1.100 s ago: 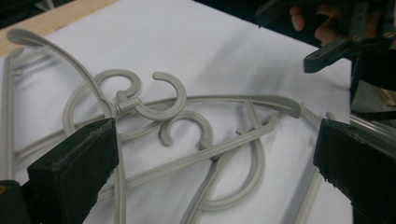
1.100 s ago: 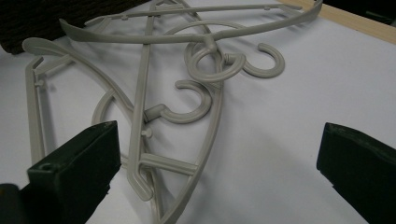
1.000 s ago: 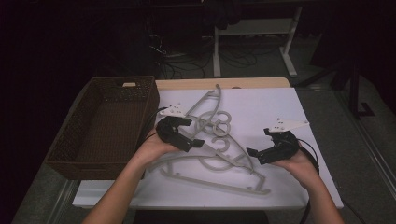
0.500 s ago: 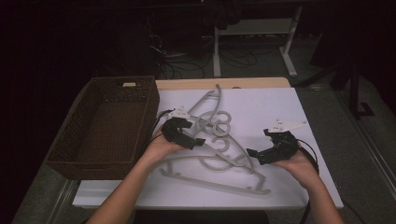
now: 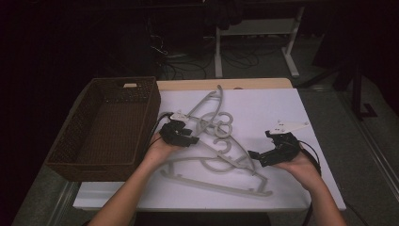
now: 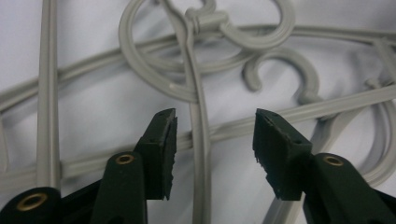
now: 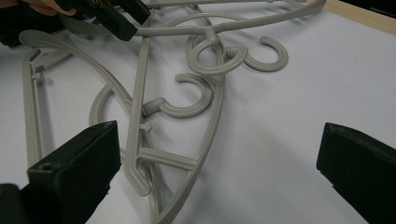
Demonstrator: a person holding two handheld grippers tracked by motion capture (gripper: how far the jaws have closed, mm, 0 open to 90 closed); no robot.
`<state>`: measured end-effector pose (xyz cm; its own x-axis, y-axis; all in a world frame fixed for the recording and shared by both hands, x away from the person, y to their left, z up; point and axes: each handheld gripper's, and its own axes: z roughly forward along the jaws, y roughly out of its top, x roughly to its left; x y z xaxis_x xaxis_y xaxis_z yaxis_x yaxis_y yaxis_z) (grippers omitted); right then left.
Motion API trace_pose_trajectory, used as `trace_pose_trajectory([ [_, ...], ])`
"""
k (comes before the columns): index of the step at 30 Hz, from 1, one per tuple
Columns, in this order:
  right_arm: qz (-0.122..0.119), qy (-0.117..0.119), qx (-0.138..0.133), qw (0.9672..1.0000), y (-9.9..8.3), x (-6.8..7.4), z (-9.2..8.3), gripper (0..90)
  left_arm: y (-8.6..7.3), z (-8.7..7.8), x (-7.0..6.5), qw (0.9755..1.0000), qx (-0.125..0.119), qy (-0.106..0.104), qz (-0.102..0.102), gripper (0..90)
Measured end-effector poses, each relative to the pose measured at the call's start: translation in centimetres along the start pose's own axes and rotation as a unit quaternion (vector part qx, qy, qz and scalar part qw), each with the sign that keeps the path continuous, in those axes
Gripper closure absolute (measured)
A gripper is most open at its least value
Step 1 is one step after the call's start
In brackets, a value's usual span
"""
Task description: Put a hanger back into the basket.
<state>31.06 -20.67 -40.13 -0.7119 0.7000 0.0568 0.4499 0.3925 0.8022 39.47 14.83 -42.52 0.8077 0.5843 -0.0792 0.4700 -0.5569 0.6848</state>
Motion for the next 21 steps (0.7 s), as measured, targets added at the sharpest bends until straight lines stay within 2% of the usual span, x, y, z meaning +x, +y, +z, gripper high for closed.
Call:
trace_pose_trajectory([
  [3,0.0,0.0,0.0,1.0,0.0,0.01,0.01,0.0,-0.11,0.09,-0.06,0.9999,0.013,0.005,0.001,54.3],
  [4,-0.001,0.0,0.001,1.0,0.0,0.03,0.02,0.0,-0.12,0.09,-0.06,0.9998,0.017,0.007,0.001,59.9],
  [6,0.0,0.0,0.0,1.0,0.0,0.01,-0.01,0.0,-0.2,0.14,-0.05,0.9997,0.023,0.009,-0.002,61.6],
  [8,0.0,0.0,0.001,1.0,-0.01,0.0,-0.01,0.0,-0.25,0.18,-0.02,0.9995,0.029,0.01,-0.004,69.0],
  [10,0.0,0.0,0.001,1.0,-0.02,-0.01,-0.01,0.0,-0.28,0.23,-0.01,0.9994,0.032,0.009,-0.004,71.9],
  [14,0.0,0.0,0.0,1.0,-0.01,-0.02,-0.04,0.0,-0.28,0.14,-0.06,0.9993,0.036,0.012,0.002,80.2],
  [21,-0.001,0.001,0.0,1.0,0.0,0.0,-0.04,0.0,-0.02,0.0,-0.41,0.999,0.042,0.013,0.006,81.9],
])
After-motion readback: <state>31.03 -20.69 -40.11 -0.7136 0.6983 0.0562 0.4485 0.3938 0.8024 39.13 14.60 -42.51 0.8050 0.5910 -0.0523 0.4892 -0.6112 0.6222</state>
